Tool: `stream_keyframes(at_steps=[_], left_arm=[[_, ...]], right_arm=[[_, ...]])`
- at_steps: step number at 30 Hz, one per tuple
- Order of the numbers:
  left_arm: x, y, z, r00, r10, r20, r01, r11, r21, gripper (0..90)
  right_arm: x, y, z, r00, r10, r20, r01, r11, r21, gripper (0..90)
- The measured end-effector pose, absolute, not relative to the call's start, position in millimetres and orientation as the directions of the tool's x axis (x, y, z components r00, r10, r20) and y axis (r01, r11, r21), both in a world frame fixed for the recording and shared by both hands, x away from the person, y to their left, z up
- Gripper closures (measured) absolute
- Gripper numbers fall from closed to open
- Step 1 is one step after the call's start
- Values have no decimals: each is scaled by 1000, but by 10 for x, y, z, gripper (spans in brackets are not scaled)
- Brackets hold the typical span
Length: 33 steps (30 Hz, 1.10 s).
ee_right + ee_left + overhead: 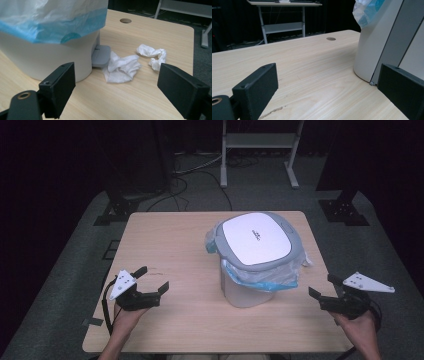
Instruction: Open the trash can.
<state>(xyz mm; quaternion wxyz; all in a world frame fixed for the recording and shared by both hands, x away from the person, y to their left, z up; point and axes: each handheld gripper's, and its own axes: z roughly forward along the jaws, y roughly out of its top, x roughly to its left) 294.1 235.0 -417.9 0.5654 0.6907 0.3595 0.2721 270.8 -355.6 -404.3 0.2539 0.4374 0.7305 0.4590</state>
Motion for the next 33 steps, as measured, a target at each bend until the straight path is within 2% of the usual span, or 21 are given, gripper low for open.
stream_keyframes(at_steps=[7,19,21,25,27,29,33], left_arm=[[2978,2265,-4150,598,801,-27,186,-106,977,26],[3097,1887,-4096,631,776,-5,170,-131,977,46],[3144,1786,-4098,634,774,-10,181,-135,974,46],[3193,1626,-4069,647,762,-4,174,-143,974,53],[3218,1518,-4053,659,752,3,173,-154,973,59],[3245,1418,-4051,673,740,7,169,-162,972,117],[3297,1226,-4053,685,728,8,176,-177,968,119]], right_arm=[[2899,-3512,-4016,-494,869,36,415,199,888,135],[3353,-3295,-3959,-493,870,34,429,209,879,149],[3428,-3259,-3935,-496,868,27,417,210,884,183],[3532,-3209,-3898,-497,868,16,413,220,884,192],[3572,-3183,-3888,-502,865,11,416,230,880,194],[3615,-3157,-3874,-507,862,9,415,235,879,199],[3666,-3125,-3866,-516,857,2,406,243,881,202]])
